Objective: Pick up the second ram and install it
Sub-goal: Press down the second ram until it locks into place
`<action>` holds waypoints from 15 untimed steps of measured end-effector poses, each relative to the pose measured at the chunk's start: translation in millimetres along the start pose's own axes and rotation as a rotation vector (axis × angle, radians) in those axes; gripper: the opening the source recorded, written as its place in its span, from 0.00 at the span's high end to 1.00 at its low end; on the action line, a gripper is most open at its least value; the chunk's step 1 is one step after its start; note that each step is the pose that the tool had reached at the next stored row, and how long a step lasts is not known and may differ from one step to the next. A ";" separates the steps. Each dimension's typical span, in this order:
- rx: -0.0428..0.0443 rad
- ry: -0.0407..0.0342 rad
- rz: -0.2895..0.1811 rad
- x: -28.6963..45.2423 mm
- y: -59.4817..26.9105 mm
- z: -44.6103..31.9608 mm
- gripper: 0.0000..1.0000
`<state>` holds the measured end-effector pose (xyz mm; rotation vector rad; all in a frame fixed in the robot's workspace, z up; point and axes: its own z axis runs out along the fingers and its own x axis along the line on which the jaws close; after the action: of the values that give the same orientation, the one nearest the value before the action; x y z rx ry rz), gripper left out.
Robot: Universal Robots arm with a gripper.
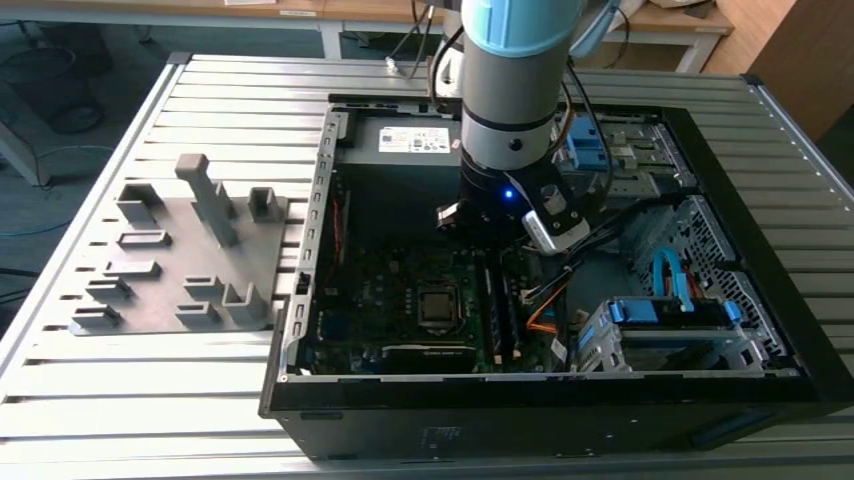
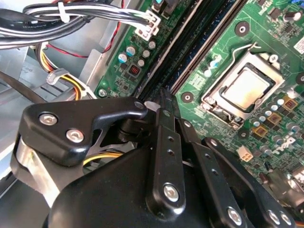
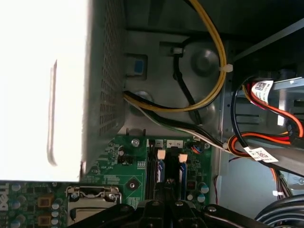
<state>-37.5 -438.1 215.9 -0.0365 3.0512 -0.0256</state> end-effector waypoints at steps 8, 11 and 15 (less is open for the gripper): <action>-0.0004 -0.0024 0.000 -1.1 -0.2 -11.8 0.90; -0.0003 -0.0023 0.000 -0.8 -8.6 -11.7 0.90; 0.0000 -0.0023 -0.001 -0.4 -25.3 -10.8 0.90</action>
<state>-37.6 -463.2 227.1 -0.0374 3.0488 -0.0255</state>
